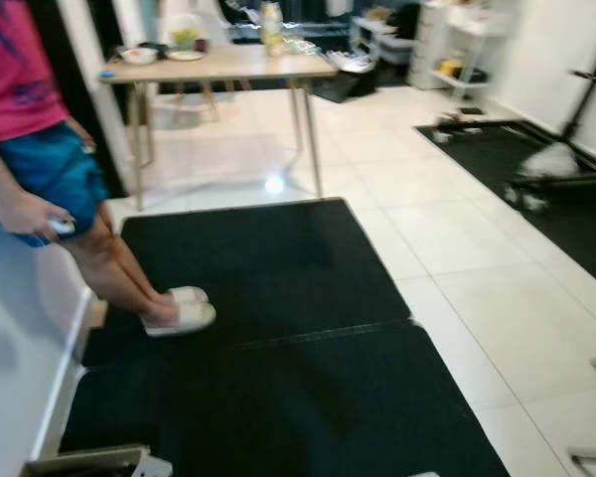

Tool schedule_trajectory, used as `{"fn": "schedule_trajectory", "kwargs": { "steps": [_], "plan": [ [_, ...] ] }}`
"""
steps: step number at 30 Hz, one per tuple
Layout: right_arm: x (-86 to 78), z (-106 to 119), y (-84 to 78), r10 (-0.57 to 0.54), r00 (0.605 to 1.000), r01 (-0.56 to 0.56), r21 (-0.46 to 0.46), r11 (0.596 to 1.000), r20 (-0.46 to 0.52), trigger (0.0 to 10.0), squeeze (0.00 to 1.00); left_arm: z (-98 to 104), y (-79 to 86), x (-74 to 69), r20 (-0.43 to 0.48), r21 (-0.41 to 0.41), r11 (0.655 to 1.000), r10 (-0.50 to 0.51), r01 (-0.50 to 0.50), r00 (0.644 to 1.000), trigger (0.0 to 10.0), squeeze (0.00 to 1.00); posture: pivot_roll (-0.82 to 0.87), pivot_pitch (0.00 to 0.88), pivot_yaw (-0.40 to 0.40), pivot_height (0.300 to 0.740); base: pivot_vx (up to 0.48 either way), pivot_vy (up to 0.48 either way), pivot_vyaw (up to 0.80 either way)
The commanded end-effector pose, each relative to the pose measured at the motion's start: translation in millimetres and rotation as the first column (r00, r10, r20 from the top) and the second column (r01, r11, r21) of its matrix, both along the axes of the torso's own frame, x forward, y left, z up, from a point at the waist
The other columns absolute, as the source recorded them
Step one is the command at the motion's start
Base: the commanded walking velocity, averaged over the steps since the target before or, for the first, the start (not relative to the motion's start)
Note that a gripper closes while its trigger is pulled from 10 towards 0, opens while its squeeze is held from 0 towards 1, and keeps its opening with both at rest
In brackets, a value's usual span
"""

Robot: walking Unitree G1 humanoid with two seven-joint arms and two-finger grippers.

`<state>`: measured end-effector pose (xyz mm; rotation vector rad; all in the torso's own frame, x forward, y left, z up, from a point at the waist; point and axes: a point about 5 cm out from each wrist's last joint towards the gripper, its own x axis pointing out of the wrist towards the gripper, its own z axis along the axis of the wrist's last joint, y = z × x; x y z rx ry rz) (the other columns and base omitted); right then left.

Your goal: Restocking fridge

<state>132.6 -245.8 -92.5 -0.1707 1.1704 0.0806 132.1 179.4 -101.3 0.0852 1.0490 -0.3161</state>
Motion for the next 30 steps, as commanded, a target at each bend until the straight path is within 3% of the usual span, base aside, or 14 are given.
{"fn": "schedule_trajectory", "kwargs": {
  "steps": [1, 30],
  "plan": [
    [-7.2, -3.1, 2.5, -0.005, 1.000, 0.006, 0.011, 1.000, -0.020, 10.0, 0.00, -7.8, -4.5, -20.8, -0.088, -0.006, 1.000, -0.007, 0.006, 0.996, 10.0, 0.00, -0.01, 0.000, -0.045, 0.740, 0.480, 0.000, 0.00],
    [-12.4, -5.8, 5.3, 0.014, 0.999, -0.014, -0.006, 1.000, -0.049, 10.0, 0.00, -7.6, -3.4, -20.7, -0.087, 0.002, 1.000, -0.016, 0.016, 0.996, 10.0, 0.00, -0.01, 0.000, -0.039, 0.740, 0.480, 0.000, 0.00]
  ]
}}
